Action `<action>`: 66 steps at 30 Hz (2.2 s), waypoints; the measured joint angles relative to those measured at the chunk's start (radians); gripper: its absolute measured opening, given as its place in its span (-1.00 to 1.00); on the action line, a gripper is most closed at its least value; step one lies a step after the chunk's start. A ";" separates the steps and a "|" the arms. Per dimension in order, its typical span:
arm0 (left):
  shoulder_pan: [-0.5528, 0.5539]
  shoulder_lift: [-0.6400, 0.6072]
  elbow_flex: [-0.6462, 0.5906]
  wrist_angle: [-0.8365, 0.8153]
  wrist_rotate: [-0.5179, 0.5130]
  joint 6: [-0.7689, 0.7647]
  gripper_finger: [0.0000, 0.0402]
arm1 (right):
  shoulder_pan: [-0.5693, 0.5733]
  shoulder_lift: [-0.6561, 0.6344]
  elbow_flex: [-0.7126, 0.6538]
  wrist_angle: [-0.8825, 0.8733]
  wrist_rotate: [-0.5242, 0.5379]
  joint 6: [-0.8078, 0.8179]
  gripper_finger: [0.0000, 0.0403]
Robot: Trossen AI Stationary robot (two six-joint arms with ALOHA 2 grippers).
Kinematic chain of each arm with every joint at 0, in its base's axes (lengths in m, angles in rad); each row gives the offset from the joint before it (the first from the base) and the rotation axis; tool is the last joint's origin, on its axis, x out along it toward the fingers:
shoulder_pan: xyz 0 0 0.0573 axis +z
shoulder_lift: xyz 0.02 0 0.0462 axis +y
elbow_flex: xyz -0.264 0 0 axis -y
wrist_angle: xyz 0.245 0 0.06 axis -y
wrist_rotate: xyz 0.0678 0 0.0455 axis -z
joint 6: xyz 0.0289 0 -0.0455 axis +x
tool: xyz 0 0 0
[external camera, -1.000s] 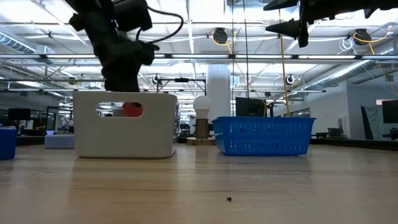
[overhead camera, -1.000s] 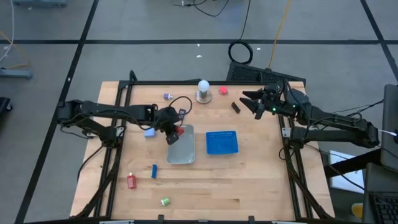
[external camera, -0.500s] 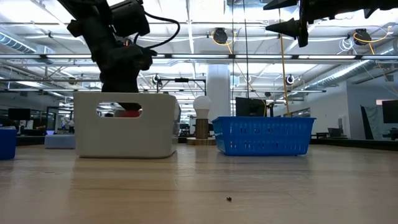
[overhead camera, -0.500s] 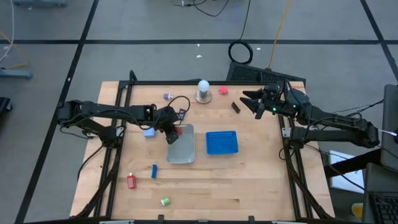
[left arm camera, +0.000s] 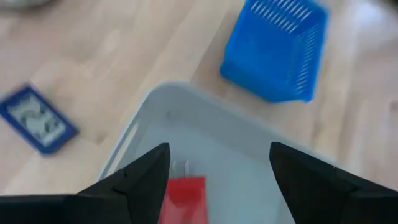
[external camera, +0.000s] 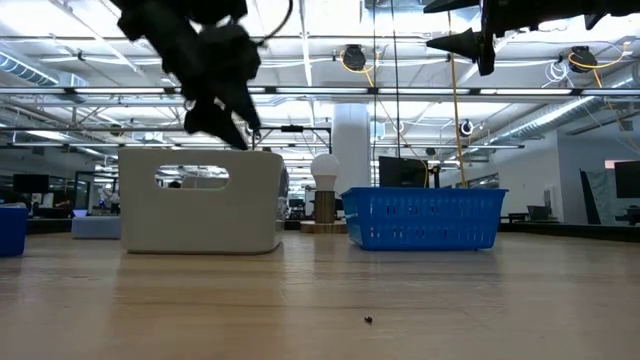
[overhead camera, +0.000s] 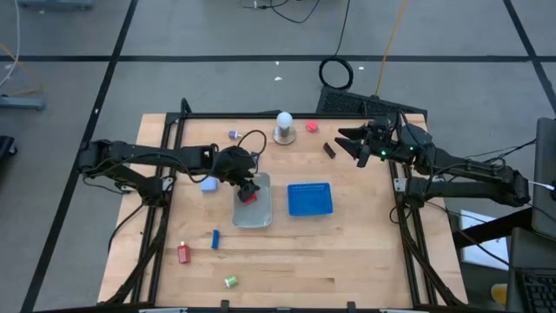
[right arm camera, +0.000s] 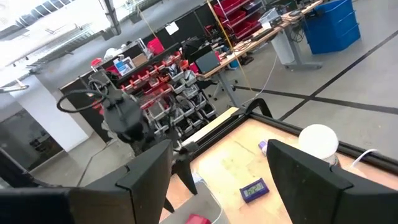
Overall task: Pick & Place Office items
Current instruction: Put the blue charger adapter into the gray bin
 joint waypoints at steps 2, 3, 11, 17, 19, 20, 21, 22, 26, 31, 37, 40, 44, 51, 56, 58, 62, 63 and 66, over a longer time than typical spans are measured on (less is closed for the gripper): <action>-0.009 -0.014 0.032 -0.004 -0.033 0.014 0.37 | 0.000 0.000 0.000 -0.003 -0.022 0.001 0.27; -0.013 -0.024 0.046 -0.015 -0.049 0.023 0.36 | 0.000 0.000 0.000 -0.006 -0.024 0.004 0.27; -0.020 -0.144 0.178 -0.113 -0.138 0.069 0.26 | 0.021 0.005 0.000 -0.037 -0.023 0.010 0.27; -0.020 -0.247 0.243 -0.244 -0.165 0.129 0.27 | 0.021 0.005 0.000 -0.058 -0.022 0.024 0.27; -0.020 -0.265 0.262 -0.274 -0.166 0.156 0.28 | 0.021 0.005 0.000 -0.057 -0.022 0.029 0.27; -0.020 -0.278 0.263 -0.310 -0.168 0.163 0.29 | 0.021 0.005 0.000 -0.058 -0.022 0.034 0.27; -0.020 -0.292 0.262 -0.352 -0.168 0.164 0.30 | 0.021 0.005 0.000 -0.058 -0.022 0.038 0.27; -0.020 -0.306 0.263 -0.365 -0.168 0.162 0.30 | 0.021 0.005 0.000 -0.057 -0.022 0.043 0.27; -0.020 -0.351 0.264 -0.444 -0.163 0.144 0.29 | 0.021 0.005 0.000 -0.058 -0.022 0.047 0.27; -0.020 -0.400 0.264 -0.562 -0.154 0.143 0.23 | 0.021 0.005 0.000 -0.060 -0.022 0.053 0.27; -0.020 -0.434 0.264 -0.573 -0.122 0.136 0.20 | 0.021 0.005 0.000 -0.059 -0.022 0.053 0.27; -0.020 -0.439 0.264 -0.536 -0.080 0.138 0.20 | 0.021 0.005 0.000 -0.057 -0.022 0.054 0.27; -0.020 -0.440 0.264 -0.534 -0.068 0.162 0.20 | 0.021 0.005 0.000 -0.056 -0.022 0.081 0.27; -0.018 -0.438 0.293 -0.728 -0.143 0.167 0.20 | 0.021 0.005 0.000 -0.053 -0.022 0.106 0.27; -0.018 -0.431 0.335 -1.007 -0.138 0.162 0.20 | 0.021 0.005 0.000 -0.047 -0.019 0.106 0.27; -0.018 -0.430 0.335 -1.042 -0.144 0.162 0.20 | 0.020 0.005 0.000 -0.046 -0.019 0.106 0.27; -0.018 -0.431 0.335 -1.047 -0.144 0.206 0.20 | 0.020 0.005 0.000 -0.043 -0.019 0.106 0.27; -0.019 -0.430 0.335 -1.040 -0.154 0.224 0.20 | 0.020 0.005 0.000 -0.041 -0.019 0.106 0.27; -0.018 -0.409 0.335 -1.034 -0.188 0.278 0.20 | 0.020 0.005 0.000 -0.037 -0.018 0.106 0.27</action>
